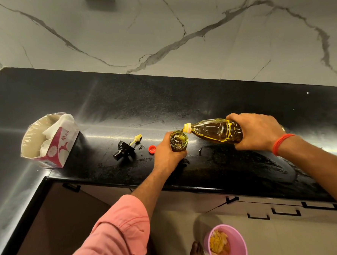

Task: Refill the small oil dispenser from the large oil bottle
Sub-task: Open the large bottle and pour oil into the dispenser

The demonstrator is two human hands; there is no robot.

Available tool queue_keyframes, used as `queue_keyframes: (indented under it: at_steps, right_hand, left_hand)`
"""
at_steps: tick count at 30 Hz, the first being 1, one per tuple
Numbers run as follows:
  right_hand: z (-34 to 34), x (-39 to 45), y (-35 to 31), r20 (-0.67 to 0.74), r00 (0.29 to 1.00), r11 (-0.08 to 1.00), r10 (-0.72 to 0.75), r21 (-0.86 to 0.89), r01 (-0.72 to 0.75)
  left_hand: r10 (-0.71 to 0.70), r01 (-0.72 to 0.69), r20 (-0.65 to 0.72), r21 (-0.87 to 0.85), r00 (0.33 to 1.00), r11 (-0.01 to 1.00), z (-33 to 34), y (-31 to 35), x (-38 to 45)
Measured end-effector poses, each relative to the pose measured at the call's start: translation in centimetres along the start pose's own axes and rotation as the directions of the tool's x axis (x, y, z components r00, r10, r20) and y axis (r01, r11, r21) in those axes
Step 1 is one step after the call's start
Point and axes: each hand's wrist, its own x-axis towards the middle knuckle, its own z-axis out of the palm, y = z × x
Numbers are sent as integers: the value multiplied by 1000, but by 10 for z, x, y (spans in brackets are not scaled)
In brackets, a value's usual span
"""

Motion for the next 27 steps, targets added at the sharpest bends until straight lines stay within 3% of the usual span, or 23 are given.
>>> queue_keyframes:
  at_steps: [27]
  right_hand:
    - [-2,1,-5,22,1000,1000,11,-5,-11]
  left_hand:
    - [8,-8,-7,8,1000,1000,0,0,0]
